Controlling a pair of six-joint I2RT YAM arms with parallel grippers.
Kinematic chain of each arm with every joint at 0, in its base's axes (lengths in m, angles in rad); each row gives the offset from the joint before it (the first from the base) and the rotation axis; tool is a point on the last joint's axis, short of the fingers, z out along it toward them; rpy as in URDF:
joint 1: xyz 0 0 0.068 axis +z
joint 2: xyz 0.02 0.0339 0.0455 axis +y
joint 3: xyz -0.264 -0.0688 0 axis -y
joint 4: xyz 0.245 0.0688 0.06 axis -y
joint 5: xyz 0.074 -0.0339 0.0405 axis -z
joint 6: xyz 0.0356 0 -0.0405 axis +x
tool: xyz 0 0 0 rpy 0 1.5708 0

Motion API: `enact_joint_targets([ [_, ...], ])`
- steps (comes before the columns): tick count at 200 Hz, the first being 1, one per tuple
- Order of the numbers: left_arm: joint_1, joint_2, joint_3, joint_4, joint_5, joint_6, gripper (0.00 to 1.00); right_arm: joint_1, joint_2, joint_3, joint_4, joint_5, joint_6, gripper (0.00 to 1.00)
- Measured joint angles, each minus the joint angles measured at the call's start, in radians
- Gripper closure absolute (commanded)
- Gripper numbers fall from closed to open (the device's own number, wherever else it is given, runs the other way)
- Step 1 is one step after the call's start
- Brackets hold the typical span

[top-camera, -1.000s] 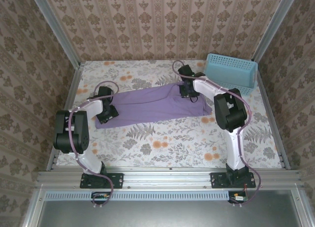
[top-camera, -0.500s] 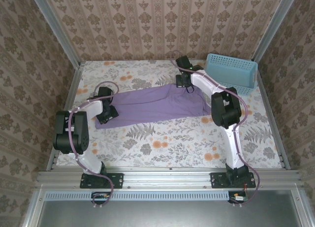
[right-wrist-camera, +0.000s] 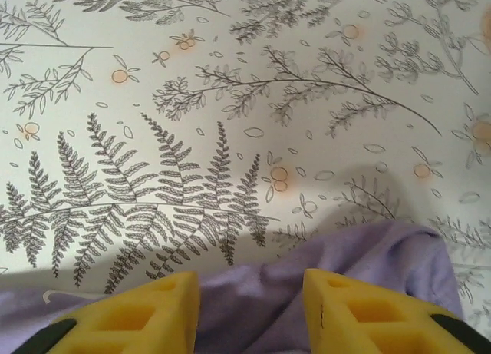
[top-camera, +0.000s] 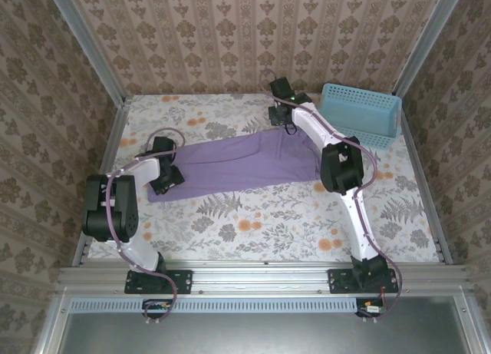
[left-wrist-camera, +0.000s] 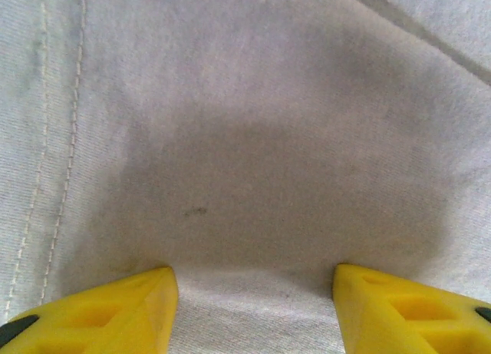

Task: Fold the inside-out t-shirt

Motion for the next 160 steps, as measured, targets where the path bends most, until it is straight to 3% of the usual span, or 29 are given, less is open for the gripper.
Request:
enact_joint_targets([
  [21,0.019,-0.022,-0.019,-0.006,0.0,0.0,0.39,-0.008,-0.038,-0.06,0.003,0.014,0.001,0.39],
  [65,0.134,-0.052,-0.043,-0.034,0.011,0.002,0.38,-0.027,-0.341,-0.533,0.061,0.009,0.036,0.17],
  [70,0.145,-0.054,-0.044,-0.034,0.014,0.002,0.38,-0.028,-0.378,-0.581,0.072,0.005,0.045,0.03],
  [73,0.151,-0.054,-0.045,-0.034,0.015,0.002,0.38,-0.029,-0.403,-0.614,0.083,-0.002,0.048,0.0],
  [106,0.174,-0.055,-0.046,-0.033,0.031,0.002,0.37,-0.03,-0.507,-0.78,0.153,-0.071,0.116,0.0],
  [160,0.175,-0.06,-0.051,-0.026,0.038,0.002,0.36,-0.022,-0.374,-0.788,0.214,-0.145,0.197,0.0],
])
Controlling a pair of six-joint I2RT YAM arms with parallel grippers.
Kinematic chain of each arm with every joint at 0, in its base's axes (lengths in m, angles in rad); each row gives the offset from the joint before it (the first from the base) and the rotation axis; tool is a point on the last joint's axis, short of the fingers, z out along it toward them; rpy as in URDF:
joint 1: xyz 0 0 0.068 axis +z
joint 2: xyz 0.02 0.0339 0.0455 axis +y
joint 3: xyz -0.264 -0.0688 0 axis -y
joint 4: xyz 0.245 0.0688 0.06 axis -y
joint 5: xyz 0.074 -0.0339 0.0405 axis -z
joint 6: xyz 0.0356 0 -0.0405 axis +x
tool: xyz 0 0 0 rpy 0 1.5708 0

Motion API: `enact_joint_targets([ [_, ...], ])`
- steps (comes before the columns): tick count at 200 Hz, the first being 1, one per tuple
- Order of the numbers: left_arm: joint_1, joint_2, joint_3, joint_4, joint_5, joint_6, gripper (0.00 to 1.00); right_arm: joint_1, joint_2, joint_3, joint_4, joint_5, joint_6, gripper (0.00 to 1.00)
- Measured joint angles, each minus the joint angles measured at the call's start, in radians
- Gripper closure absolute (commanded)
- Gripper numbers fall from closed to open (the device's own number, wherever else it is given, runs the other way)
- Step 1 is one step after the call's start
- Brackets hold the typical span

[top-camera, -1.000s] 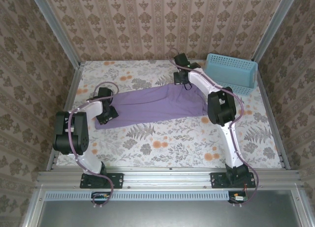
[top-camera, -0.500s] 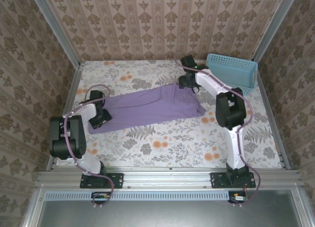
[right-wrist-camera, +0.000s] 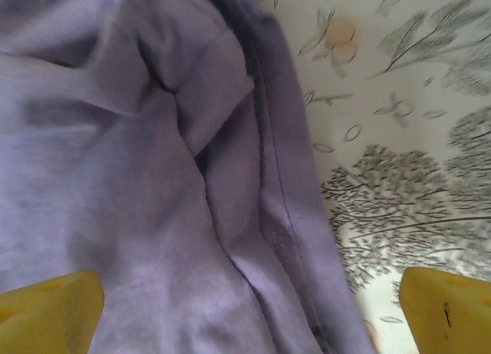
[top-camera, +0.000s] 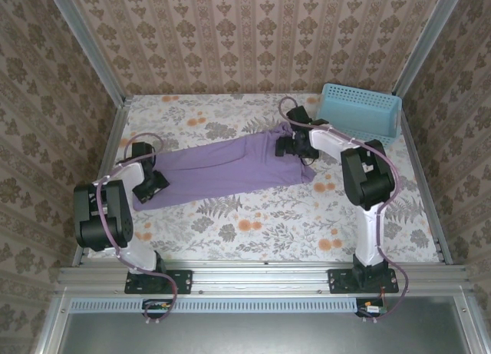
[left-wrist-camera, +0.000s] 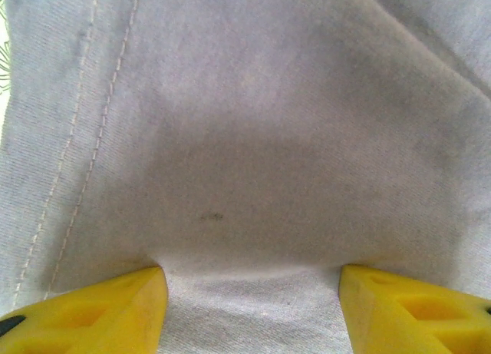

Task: Fold the inside-out t-shirt

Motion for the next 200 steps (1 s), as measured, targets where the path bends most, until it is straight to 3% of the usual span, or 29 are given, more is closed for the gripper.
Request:
enact_joint_targets([
  [27,0.0,-0.002,-0.002,0.003,0.003,0.0,0.36,0.005,0.051,0.074,-0.037,0.01,0.026,0.03],
  [56,-0.002,-0.002,-0.005,0.008,0.003,0.0,0.36,0.016,0.079,0.109,-0.047,0.024,0.052,0.23],
  [101,-0.013,-0.002,-0.006,0.011,-0.002,0.0,0.36,0.046,0.109,0.153,-0.081,0.058,0.095,0.43],
  [144,-0.024,-0.002,-0.007,0.012,-0.005,0.0,0.36,0.094,0.121,0.166,-0.078,0.073,0.119,0.73],
  [177,-0.048,-0.014,-0.021,0.016,-0.009,-0.001,0.36,0.098,0.058,0.056,0.01,0.048,0.141,1.0],
  [200,-0.081,-0.027,-0.035,0.02,-0.009,-0.003,0.35,0.072,-0.044,-0.095,0.049,0.015,0.148,1.0],
])
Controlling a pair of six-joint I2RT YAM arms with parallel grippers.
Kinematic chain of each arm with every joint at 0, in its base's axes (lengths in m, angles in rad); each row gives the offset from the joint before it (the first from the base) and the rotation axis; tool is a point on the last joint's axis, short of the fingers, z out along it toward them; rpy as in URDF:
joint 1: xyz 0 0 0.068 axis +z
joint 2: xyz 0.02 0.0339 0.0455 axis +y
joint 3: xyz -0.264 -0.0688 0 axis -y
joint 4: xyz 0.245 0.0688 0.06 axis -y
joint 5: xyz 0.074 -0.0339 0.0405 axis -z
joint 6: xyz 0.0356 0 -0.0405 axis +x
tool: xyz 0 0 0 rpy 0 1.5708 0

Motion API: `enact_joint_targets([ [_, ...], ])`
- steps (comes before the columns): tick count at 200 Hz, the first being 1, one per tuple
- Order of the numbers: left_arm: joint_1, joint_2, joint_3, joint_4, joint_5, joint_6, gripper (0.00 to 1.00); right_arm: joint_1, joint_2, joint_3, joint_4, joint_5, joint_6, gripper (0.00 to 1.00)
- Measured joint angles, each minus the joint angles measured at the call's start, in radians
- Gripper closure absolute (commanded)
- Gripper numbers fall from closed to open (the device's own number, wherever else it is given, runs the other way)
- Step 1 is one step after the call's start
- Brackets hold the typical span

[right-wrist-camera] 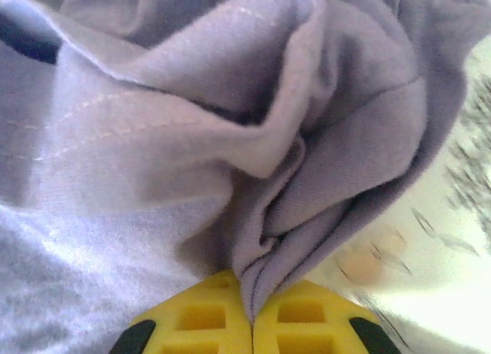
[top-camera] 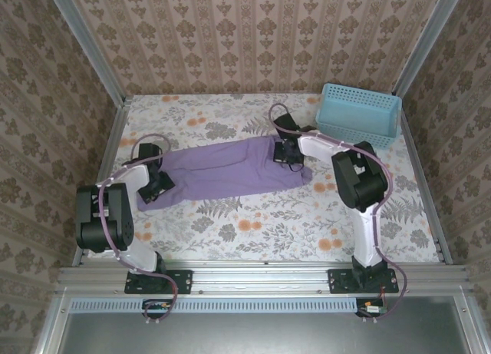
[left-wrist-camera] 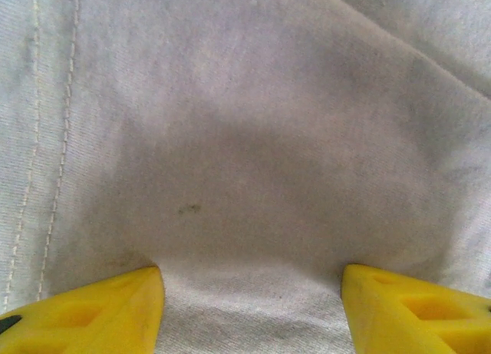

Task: Fold the inside-out t-shirt

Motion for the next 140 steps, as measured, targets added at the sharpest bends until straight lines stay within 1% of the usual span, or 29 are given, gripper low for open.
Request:
enact_joint_targets([
  [18,-0.053,-0.026,-0.028,0.004,0.0,-0.007,0.35,-0.042,-0.076,-0.095,-0.004,-0.016,-0.005,1.0],
  [45,-0.192,-0.089,-0.085,0.001,0.006,-0.035,0.35,-0.101,-0.197,-0.174,-0.041,-0.003,-0.034,1.0],
  [64,-0.31,-0.141,-0.111,-0.035,0.017,-0.066,0.33,-0.106,-0.282,-0.192,-0.081,0.023,-0.058,1.0],
  [75,-0.347,-0.176,-0.117,-0.063,0.027,-0.076,0.32,-0.099,-0.329,-0.193,-0.102,0.035,-0.069,1.0],
  [85,-0.347,-0.211,-0.117,-0.086,0.031,-0.081,0.31,-0.09,-0.364,-0.193,-0.121,0.049,-0.08,1.0],
  [95,-0.322,-0.249,-0.117,-0.1,0.03,-0.08,0.3,-0.076,-0.394,-0.191,-0.147,0.074,-0.092,1.0],
  [115,-0.233,-0.297,-0.111,-0.126,0.024,-0.068,0.3,-0.032,-0.415,-0.151,-0.23,0.138,-0.116,1.0],
  [140,-0.136,-0.287,-0.1,-0.135,0.023,-0.039,0.29,0.045,-0.413,-0.052,-0.33,0.224,-0.15,1.0],
])
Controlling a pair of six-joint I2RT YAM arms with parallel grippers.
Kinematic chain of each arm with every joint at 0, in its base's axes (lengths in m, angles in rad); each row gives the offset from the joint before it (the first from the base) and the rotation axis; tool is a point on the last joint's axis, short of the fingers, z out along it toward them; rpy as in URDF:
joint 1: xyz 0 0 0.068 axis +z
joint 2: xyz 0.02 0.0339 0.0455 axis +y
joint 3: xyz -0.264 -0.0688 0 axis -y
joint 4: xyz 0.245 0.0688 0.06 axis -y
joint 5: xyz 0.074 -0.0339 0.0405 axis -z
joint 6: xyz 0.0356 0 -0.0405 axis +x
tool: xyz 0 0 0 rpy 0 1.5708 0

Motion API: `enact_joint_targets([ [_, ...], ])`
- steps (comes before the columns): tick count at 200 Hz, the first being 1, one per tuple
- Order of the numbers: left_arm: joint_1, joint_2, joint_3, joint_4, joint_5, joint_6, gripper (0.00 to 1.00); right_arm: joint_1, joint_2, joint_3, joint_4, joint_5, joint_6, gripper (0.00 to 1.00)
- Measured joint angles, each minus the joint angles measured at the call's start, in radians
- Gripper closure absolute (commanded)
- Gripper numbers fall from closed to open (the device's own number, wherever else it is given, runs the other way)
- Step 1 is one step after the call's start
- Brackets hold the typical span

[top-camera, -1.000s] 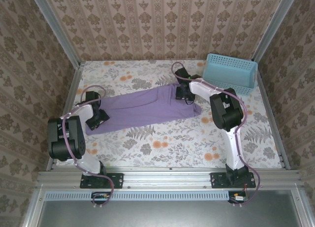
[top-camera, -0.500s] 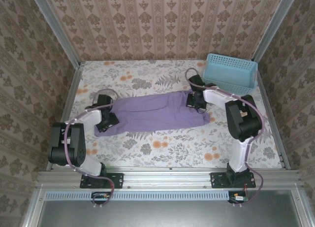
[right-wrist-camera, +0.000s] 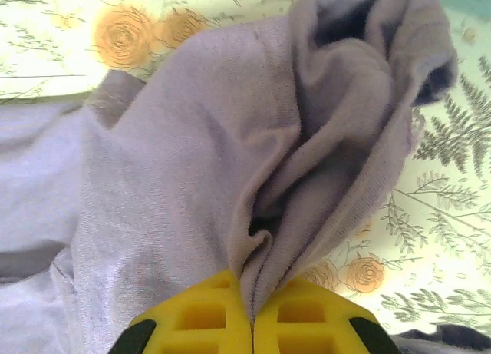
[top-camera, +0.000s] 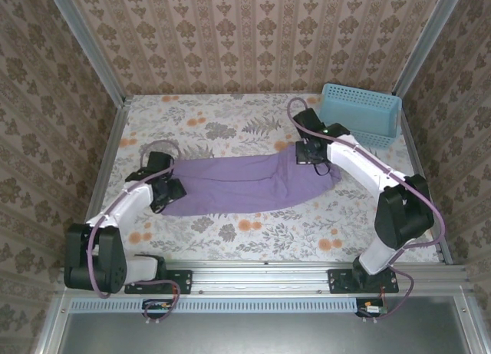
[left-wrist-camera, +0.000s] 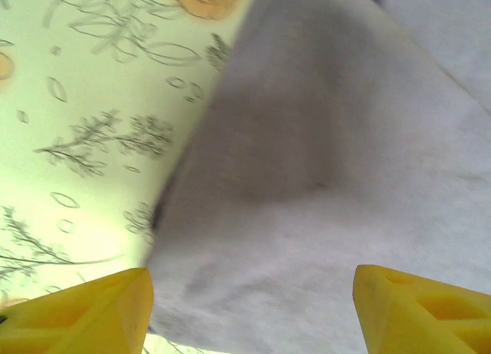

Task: Fold the inside-out t-shirt

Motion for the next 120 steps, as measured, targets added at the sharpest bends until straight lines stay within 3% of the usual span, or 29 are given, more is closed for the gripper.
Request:
enact_joint_targets([
  [48,-0.01,0.143,0.023,0.021,0.025,0.041,0.4,0.05,0.042,0.244,-0.179,0.118,-0.066,1.0],
  [82,-0.172,0.179,0.023,0.063,0.063,0.022,0.47,0.071,0.074,0.385,-0.278,0.147,-0.105,1.0],
  [120,-0.362,0.158,0.005,0.122,0.104,-0.054,0.48,0.169,0.16,0.54,-0.372,0.171,-0.121,1.0],
])
